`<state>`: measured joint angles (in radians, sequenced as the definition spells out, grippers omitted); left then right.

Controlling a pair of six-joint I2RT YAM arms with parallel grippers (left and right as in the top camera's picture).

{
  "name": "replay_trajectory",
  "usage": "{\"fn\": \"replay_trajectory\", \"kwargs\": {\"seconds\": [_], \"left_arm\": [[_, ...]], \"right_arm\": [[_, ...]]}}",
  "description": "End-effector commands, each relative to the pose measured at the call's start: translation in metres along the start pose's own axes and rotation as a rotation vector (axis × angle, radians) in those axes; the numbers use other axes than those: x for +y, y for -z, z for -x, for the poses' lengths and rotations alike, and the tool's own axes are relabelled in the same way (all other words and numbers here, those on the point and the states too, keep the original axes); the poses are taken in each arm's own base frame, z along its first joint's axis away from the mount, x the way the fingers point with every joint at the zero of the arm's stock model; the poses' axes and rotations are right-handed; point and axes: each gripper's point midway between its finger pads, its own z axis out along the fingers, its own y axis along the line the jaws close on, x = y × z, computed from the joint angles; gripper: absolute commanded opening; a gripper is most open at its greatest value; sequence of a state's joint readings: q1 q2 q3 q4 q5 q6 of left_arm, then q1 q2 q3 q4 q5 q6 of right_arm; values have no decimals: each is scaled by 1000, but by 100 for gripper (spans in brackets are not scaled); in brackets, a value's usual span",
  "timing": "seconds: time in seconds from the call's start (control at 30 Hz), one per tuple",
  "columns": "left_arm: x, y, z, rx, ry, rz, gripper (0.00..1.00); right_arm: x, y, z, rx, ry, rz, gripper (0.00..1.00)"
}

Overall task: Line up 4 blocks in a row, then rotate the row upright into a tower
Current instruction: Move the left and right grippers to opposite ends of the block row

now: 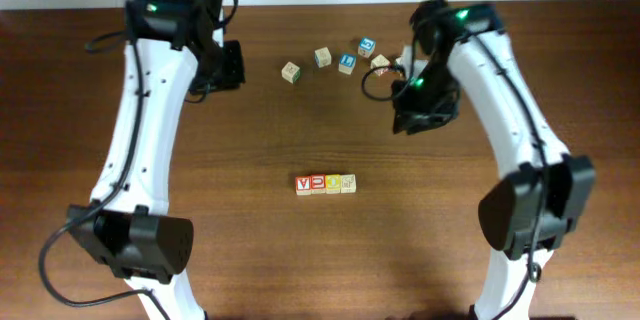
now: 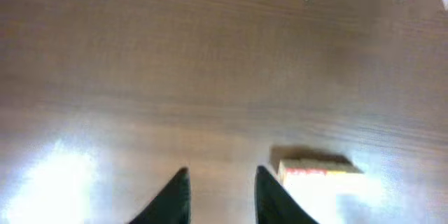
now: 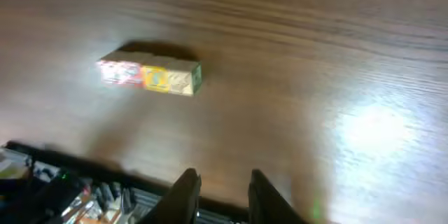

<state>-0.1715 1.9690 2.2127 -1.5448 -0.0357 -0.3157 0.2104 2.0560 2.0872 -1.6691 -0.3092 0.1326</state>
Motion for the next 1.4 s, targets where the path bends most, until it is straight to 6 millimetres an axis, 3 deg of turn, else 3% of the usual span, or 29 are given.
{"fn": "replay_trajectory", "kwargs": {"seconds": [0.0,0.03,0.1,0.17,0.23,0.37,0.4,0.53,0.67,0.73,0.8,0.9,1.03,1.2,1.37], "left_arm": [[3,37,-11,-23,44,-25,18],[2,43,-16,-14,43,-44,12],[2,54,-26,-4,42,-62,11],[0,62,-30,-15,29,-79,11],[1,63,-34,-11,30,-81,10],[4,42,-46,63,50,-55,7],[4,29,-49,80,59,-48,5],[17,-18,-66,13,120,-24,8],[2,-82,-81,-43,118,-145,16],[4,-112,-92,-31,117,-147,15],[7,-133,-104,-17,116,-141,6],[7,-142,-116,10,81,-152,2],[-15,-142,-118,24,66,-277,2],[-16,-146,-118,17,63,-285,3],[-27,-152,-126,53,76,-352,0]], "right_arm": [[25,77,-21,-220,110,74,24],[27,94,-31,-265,120,77,24],[25,128,-57,-385,110,39,24],[12,149,-77,-472,58,-34,24],[9,150,-99,-485,55,-39,24],[-6,108,-115,-386,8,-46,21],[-8,86,-114,-359,6,-24,21],[-7,24,-94,-320,20,76,21],[-13,-18,-73,-267,15,97,21],[-17,-35,-65,-228,22,90,21],[-21,-56,-55,-185,27,93,22],[-14,-92,-43,-138,59,189,22],[-15,-127,-42,-82,69,245,20],[-30,-139,-50,-76,50,270,18],[-40,-133,-41,-126,74,318,18]]}}
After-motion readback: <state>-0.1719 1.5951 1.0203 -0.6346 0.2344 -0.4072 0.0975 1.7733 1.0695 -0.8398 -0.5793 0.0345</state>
